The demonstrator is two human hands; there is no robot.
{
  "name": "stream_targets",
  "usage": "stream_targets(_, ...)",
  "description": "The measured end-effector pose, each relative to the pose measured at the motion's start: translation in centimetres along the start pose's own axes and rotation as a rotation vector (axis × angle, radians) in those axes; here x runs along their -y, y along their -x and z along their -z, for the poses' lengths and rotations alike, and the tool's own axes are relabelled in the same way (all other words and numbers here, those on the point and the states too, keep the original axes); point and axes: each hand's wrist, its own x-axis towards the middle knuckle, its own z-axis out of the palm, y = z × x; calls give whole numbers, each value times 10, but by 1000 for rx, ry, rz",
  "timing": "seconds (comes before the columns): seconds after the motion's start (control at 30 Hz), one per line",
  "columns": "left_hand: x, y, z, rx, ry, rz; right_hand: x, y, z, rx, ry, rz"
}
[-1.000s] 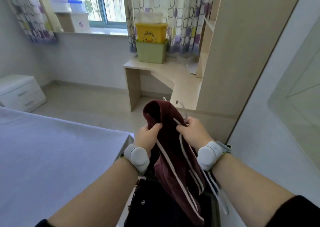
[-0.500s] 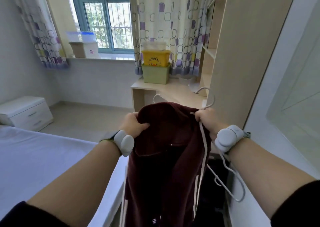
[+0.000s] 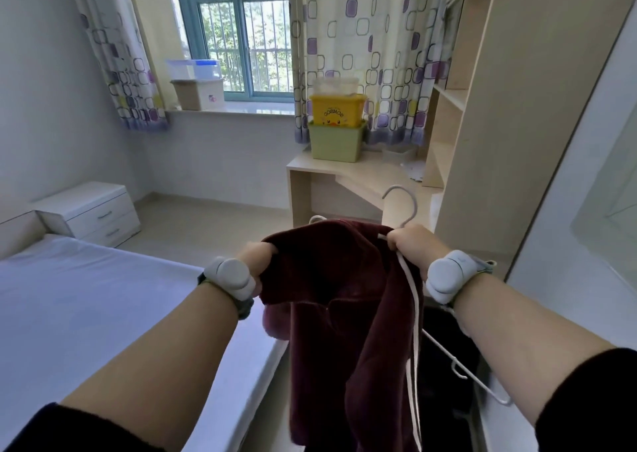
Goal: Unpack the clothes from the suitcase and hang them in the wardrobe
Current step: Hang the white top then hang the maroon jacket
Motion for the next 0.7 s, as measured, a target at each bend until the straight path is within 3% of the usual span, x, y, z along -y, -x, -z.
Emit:
stream_targets(0.13,-8,15,-9,85,25,30,-12,3,-7,-11,-68,-77)
stream_targets(0.27,-18,5,-16,171,-36,46,-30,2,-16,-42,-59,-36)
stream_targets(0.47,-21,10,-43,99,122,-70,-49,8,-41,-298,-182,-37)
stream_targets(0.7,-18,11,-53,61,214,-105,-33,36,-86,-162,-191,109)
